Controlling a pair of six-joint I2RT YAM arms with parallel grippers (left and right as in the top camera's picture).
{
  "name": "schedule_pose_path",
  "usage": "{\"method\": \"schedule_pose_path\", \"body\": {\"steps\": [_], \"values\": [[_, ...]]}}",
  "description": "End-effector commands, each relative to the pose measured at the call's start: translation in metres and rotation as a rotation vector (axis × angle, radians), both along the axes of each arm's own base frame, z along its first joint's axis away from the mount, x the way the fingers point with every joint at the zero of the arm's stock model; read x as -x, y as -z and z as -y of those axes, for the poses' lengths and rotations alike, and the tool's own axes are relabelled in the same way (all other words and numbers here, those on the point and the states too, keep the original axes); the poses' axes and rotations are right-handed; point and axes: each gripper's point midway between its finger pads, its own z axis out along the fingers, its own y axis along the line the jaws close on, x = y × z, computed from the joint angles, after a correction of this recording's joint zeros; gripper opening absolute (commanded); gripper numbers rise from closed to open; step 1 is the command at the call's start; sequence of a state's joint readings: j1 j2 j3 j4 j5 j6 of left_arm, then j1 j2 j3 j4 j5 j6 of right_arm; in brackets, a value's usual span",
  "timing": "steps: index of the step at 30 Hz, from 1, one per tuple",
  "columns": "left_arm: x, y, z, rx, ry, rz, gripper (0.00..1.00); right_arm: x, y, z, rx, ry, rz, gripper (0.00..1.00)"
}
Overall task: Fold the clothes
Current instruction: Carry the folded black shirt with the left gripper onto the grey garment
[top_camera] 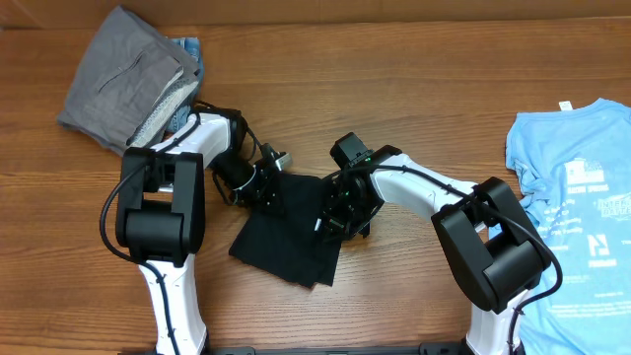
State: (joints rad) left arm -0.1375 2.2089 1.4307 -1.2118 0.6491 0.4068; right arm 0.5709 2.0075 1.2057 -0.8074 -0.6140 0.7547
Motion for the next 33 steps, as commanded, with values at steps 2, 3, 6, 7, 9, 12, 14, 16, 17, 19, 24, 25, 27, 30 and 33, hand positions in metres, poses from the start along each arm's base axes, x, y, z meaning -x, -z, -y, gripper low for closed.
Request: {"method": "schedule_pose_path", "body": {"steps": [2,3,6,7,9,12,14,16,17,19,24,25,27,30,33], "values": [[0.000,-0.009,-0.009,-0.009,-0.052,-0.066,0.04,-0.007,-0.021,0.015,0.036,-0.048,0.101,0.20],[-0.006,-0.018,-0.013,-0.007,-0.067,-0.056,0.04,-0.011,-0.032,0.018,0.041,-0.051,0.132,0.21],[-0.032,-0.056,-0.026,0.022,-0.132,0.004,0.04,-0.024,-0.078,0.027,0.019,-0.062,0.262,0.32],[-0.043,-0.072,-0.030,0.040,-0.158,0.037,0.04,-0.028,-0.093,0.030,0.009,-0.061,0.303,0.37],[-0.069,-0.108,-0.043,0.068,-0.243,0.118,0.04,-0.037,-0.125,0.038,-0.006,-0.039,0.387,0.43],[-0.113,-0.163,-0.065,0.122,-0.416,0.246,0.04,-0.046,-0.159,0.050,-0.029,0.008,0.482,0.45],[-0.140,-0.199,-0.083,0.175,-0.499,0.359,0.04,-0.048,-0.172,0.057,-0.042,0.030,0.519,0.45],[-0.167,-0.229,-0.107,0.195,-0.593,0.470,0.04,-0.049,-0.179,0.061,-0.047,0.044,0.535,0.45],[-0.180,-0.244,-0.122,0.197,-0.641,0.532,0.04,-0.049,-0.180,0.061,-0.048,0.045,0.537,0.45],[-0.203,-0.267,-0.151,0.209,-0.724,0.642,0.04,-0.048,-0.179,0.062,-0.046,0.044,0.533,0.45],[-0.240,-0.279,-0.220,0.180,-0.908,0.779,0.04,-0.051,-0.178,0.065,-0.024,0.056,0.543,0.45],[-0.245,-0.272,-0.234,0.151,-0.948,0.777,0.04,-0.051,-0.178,0.065,-0.024,0.056,0.543,0.45],[-0.256,-0.249,-0.256,0.096,-1.012,0.757,0.05,-0.050,-0.178,0.065,-0.022,0.060,0.536,0.45],[-0.269,-0.197,-0.278,0.031,-1.087,0.672,0.70,-0.048,-0.177,0.066,-0.017,0.080,0.515,0.45],[-0.256,-0.152,-0.288,-0.005,-1.142,0.503,1.00,-0.045,-0.175,0.067,-0.009,0.079,0.501,0.45]]}}
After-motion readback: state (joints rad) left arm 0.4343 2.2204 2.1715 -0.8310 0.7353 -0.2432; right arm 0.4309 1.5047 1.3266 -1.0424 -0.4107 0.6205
